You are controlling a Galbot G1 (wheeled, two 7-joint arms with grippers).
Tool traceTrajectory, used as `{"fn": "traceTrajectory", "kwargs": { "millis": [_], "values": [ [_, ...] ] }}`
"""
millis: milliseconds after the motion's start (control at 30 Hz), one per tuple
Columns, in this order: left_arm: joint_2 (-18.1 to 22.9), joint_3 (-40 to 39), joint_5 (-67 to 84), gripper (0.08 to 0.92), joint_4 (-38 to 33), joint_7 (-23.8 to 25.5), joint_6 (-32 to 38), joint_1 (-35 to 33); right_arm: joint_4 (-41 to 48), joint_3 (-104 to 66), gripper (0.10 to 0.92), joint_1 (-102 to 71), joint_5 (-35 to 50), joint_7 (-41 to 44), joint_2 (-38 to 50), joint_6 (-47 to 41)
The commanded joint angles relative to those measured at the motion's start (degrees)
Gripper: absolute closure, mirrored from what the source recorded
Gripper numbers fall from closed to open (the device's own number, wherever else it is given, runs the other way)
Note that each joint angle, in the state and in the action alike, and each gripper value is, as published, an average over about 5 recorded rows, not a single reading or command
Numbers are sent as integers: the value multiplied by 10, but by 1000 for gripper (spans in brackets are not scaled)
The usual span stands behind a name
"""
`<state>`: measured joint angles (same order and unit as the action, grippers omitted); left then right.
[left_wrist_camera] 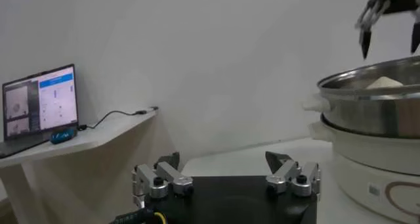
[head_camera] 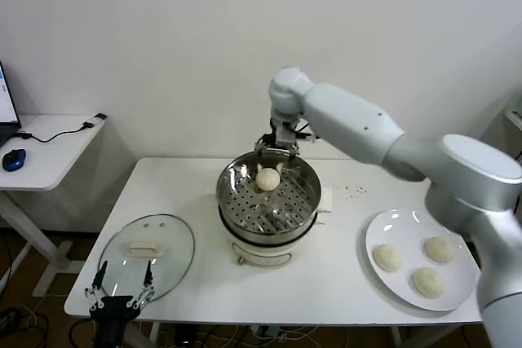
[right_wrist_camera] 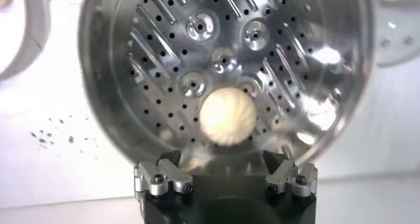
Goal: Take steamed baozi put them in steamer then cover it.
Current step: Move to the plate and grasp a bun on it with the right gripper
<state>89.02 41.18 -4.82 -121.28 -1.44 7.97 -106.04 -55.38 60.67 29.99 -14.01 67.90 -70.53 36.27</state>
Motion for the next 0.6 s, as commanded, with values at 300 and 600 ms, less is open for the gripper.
{"fn": "traceTrajectory", "kwargs": {
  "millis": [300, 600],
  "values": [
    [8, -9, -9, 177, -16, 0, -2, -3, -196, 219, 203, 131, 383, -58, 317, -466],
    [9, -11, -13, 177, -17, -1, -1, -6, -234, 174, 203, -13, 396, -66, 430, -534]
  ]
}}
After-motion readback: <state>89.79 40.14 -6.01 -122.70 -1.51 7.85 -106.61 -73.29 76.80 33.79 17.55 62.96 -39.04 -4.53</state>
